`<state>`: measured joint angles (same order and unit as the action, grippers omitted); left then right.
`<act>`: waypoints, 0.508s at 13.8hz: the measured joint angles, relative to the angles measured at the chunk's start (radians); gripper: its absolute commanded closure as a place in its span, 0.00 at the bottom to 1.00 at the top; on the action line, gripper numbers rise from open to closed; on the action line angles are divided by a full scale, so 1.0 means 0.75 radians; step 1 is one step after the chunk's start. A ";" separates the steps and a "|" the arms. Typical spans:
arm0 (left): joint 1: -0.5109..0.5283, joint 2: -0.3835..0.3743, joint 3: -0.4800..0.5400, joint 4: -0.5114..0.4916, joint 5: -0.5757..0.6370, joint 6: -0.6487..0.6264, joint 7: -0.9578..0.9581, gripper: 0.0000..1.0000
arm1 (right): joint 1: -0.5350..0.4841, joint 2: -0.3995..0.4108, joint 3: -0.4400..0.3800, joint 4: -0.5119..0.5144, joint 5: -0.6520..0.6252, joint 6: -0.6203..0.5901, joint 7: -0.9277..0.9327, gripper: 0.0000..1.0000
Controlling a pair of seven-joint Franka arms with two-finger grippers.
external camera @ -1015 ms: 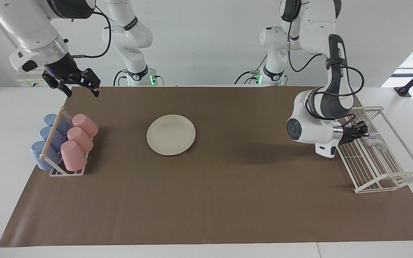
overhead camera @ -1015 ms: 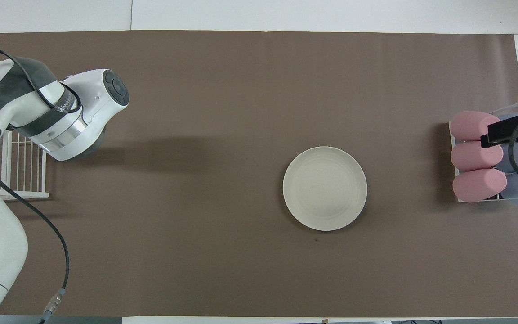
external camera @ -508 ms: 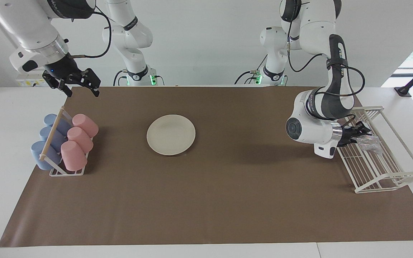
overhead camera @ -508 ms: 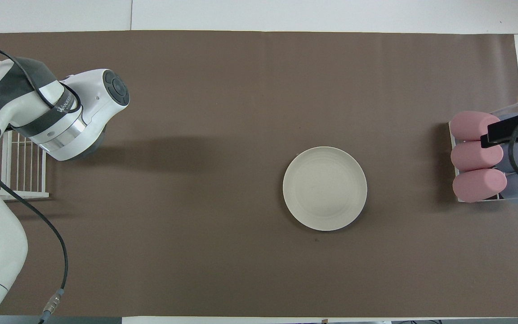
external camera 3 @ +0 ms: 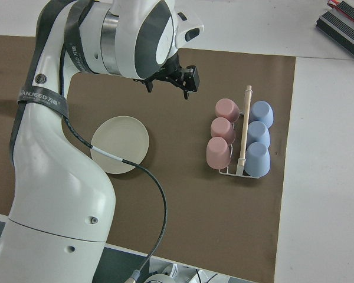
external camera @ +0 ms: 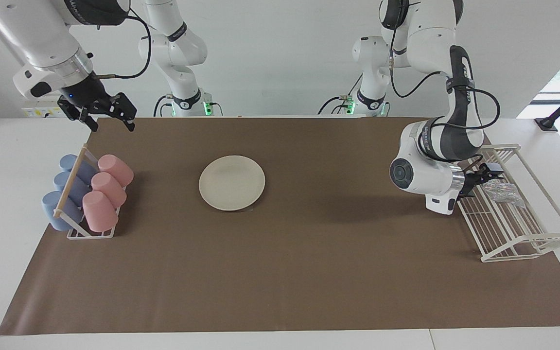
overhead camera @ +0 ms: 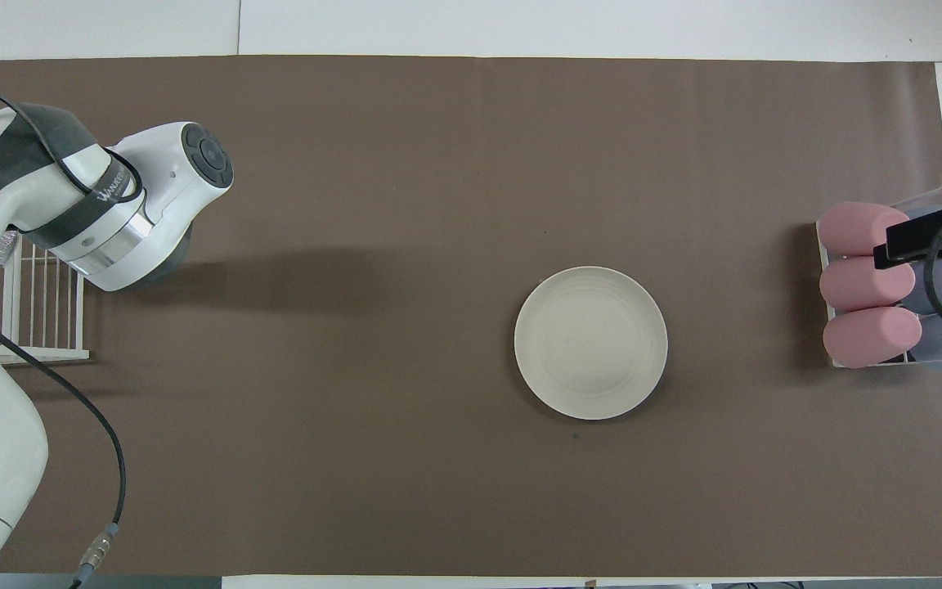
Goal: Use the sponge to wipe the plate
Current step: 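Lower the scrubber into the wire rack and open the left gripper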
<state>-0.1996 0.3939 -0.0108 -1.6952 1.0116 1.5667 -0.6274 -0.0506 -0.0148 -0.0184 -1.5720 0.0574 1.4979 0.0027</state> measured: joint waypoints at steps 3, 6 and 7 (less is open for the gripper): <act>0.044 -0.109 0.000 0.057 -0.260 0.027 0.042 0.00 | 0.000 0.000 0.000 0.000 0.000 0.000 0.000 0.00; 0.075 -0.267 0.005 0.104 -0.555 0.023 0.099 0.00 | 0.000 0.000 0.000 0.000 0.000 0.000 0.000 0.00; 0.093 -0.312 0.007 0.113 -0.643 0.020 0.104 0.00 | 0.000 0.000 0.000 0.000 0.000 0.000 0.000 0.00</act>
<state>-0.1301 0.1596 -0.0058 -1.6101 0.5291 1.5817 -0.5493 -0.0506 -0.0148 -0.0184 -1.5720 0.0574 1.4979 0.0027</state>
